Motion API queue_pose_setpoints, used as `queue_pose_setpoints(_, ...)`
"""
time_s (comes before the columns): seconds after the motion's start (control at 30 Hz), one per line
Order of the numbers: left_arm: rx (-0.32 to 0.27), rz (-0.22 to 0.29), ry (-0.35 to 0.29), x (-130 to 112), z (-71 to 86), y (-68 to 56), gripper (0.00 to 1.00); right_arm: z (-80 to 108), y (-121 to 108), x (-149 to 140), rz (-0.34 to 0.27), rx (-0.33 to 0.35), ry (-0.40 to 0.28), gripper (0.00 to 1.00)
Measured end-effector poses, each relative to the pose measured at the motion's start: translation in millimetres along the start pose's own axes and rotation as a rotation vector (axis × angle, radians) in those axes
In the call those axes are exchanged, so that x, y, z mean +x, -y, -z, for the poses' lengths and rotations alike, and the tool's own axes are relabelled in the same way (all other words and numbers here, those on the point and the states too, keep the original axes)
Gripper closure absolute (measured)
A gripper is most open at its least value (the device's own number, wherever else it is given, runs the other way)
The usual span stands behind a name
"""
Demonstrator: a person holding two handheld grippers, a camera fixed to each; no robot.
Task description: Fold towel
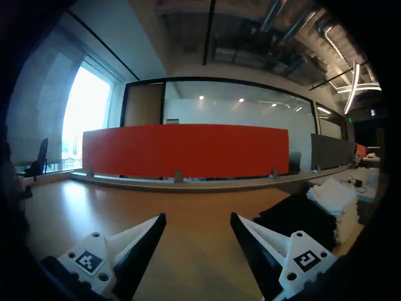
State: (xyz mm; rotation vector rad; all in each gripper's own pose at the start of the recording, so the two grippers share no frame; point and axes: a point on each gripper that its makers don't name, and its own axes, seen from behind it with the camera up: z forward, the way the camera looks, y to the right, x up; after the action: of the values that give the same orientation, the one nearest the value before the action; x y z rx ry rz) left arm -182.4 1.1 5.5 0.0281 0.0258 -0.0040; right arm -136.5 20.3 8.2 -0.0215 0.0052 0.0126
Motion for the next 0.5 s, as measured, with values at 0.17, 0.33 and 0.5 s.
queue_pose_setpoints(0.17, 0.000, 0.000, 0.000, 0.1, 0.3, -0.1, 0.06, -0.3, 1.3, -0.1, -0.001, 0.003, 0.001, 0.00)
queue_pose_setpoints(0.33, 0.000, 0.000, 0.000, 0.0, 0.3, 0.0, 0.06, -0.3, 0.6, -0.9, 0.000, 0.003, 0.001, 0.00)
queue_pose_setpoints(0.5, 0.000, 0.000, 0.000, 0.0, 0.3, -0.5, 0.06, -0.1, 0.6, -1.4, -0.001, 0.004, 0.002, 0.00)
